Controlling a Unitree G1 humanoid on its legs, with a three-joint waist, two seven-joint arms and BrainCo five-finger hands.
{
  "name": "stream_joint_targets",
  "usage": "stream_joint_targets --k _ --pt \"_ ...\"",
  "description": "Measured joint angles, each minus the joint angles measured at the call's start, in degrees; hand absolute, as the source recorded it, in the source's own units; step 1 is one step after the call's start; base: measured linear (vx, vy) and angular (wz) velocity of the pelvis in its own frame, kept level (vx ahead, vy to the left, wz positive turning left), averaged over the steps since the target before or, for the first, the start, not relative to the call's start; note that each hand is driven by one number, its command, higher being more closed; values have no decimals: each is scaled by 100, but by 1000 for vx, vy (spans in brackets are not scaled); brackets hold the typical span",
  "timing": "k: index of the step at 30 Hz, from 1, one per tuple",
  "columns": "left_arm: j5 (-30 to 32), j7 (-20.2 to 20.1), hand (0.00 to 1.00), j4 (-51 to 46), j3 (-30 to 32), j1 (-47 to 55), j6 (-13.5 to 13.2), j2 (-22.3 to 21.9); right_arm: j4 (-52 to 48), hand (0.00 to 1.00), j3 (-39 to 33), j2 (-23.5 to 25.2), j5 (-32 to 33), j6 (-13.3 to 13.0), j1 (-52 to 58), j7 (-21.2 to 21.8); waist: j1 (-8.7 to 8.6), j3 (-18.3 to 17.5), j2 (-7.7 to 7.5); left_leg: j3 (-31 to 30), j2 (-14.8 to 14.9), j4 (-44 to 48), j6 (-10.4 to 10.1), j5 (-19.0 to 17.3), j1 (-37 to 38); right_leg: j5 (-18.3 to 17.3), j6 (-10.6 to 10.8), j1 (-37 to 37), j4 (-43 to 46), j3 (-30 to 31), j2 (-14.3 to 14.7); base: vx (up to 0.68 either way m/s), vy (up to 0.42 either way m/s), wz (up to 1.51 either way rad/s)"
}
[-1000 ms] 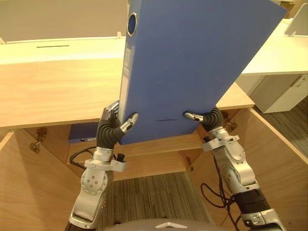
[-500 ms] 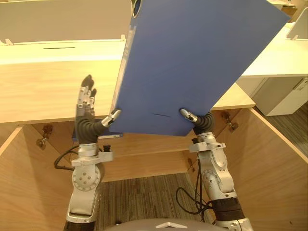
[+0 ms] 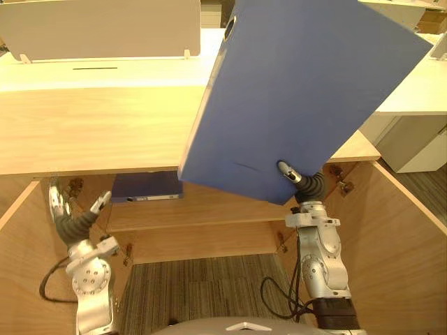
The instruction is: Walk over to the cabinet, pick up the folder, carry it to the office cabinet, place the folder inside the office cabinet, then close the office cabinet door
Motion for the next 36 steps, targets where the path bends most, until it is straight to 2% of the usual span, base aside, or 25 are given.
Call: stream_joint_targets --k 9,12,15,25,28,30,31,33,35,36 --pt "-31 -289 0 2173 110 265 314 6 0 100 0 -29 -643 14 76 -105 42 -143 -33 -72 1 1 -11 14 -168 -4 -3 -108 -33 -72 -5 -10 -4 4" --pt "12 -389 0 3101 99 254 402 44 0 100 308 -101 -851 18 82 -113 39 -149 -43 -73 0 6 -11 13 -180 -3 -3 -114 -43 -75 -9 0 0 0" --pt "191 -454 0 4165 60 139 478 233 -1 100 819 -377 -1158 17 79 -121 46 -166 -69 -95 9 36 -10 14 -225 1 -8 -119 -70 -96 0 9 -11 3" --pt "525 -556 0 5624 -256 11 603 558 52 100 2007 -926 -2509 16 7 -313 88 -36 -129 -130 5 11 -10 20 -263 15 -25 -158 -78 -118 12 -24 -6 1" --pt "612 -625 0 5768 -481 -119 616 607 303 100 2557 -1185 -2909 16 -502 -322 94 177 -115 -46 12 39 -4 91 -516 121 -46 -478 -54 -15 16 -57 3 -13" --pt "633 -627 0 5767 -599 -262 615 624 371 100 2676 -1304 -2993 15 -738 -322 105 357 -112 -41 8 46 18 143 -670 175 -64 -634 -21 -5 12 -88 11 -3" --pt "632 -628 0 5764 -733 -561 613 666 561 100 2803 -1359 -3162 16 -1133 -341 116 735 -135 -59 25 440 31 64 -1065 199 -75 -903 156 -1 -19 -118 18 4" --pt "631 -627 0 5760 -846 -756 607 687 684 100 2856 -1410 -3272 15 -1343 -352 132 1001 -44 -82 65 917 45 -108 -1449 198 -76 -1133 306 1 -30 -133 10 4" --pt "631 -621 0 5748 -983 -1060 581 679 879 100 2995 -1578 -3490 25 -1714 -439 138 1435 195 -147 227 1902 78 -456 -2264 185 -91 -1641 657 0 26 -184 8 -1" --pt "631 -620 0 5741 -1043 -1145 581 697 936 100 3030 -1639 -3580 39 -1791 -484 137 1564 276 -170 272 2115 87 -515 -2493 178 -97 -1822 770 -7 51 -160 12 -2"
